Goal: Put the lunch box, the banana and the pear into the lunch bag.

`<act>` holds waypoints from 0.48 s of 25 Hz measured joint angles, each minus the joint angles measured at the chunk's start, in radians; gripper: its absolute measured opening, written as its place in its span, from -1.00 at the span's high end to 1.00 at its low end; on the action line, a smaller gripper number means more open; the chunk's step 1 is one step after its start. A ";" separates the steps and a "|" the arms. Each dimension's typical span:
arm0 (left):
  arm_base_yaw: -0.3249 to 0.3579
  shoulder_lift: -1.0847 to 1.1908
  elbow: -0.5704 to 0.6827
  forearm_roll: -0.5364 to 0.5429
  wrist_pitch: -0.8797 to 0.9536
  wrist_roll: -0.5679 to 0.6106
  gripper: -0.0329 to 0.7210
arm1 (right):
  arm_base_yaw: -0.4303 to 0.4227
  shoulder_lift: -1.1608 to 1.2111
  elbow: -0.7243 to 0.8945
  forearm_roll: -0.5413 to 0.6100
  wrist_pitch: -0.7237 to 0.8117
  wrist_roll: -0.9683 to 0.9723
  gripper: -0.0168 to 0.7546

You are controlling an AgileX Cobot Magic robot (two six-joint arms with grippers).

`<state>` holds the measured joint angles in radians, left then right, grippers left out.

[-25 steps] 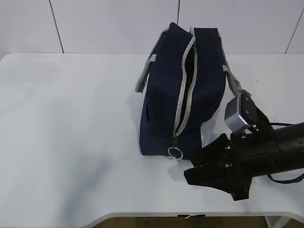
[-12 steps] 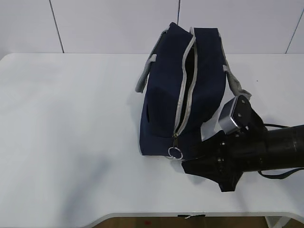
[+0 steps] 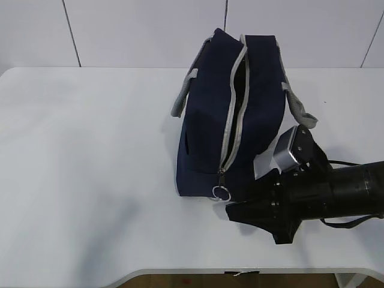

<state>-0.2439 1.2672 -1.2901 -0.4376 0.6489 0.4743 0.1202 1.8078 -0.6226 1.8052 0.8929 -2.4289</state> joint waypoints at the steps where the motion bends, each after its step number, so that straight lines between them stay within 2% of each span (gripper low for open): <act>1: 0.000 0.000 0.000 0.000 0.000 0.000 0.26 | 0.000 0.004 -0.005 0.000 0.005 0.000 -0.01; 12: 0.000 0.000 0.000 0.000 -0.006 0.000 0.27 | 0.000 0.011 -0.037 0.000 0.027 -0.001 0.15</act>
<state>-0.2439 1.2672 -1.2901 -0.4376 0.6431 0.4743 0.1202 1.8192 -0.6593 1.8052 0.9204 -2.4302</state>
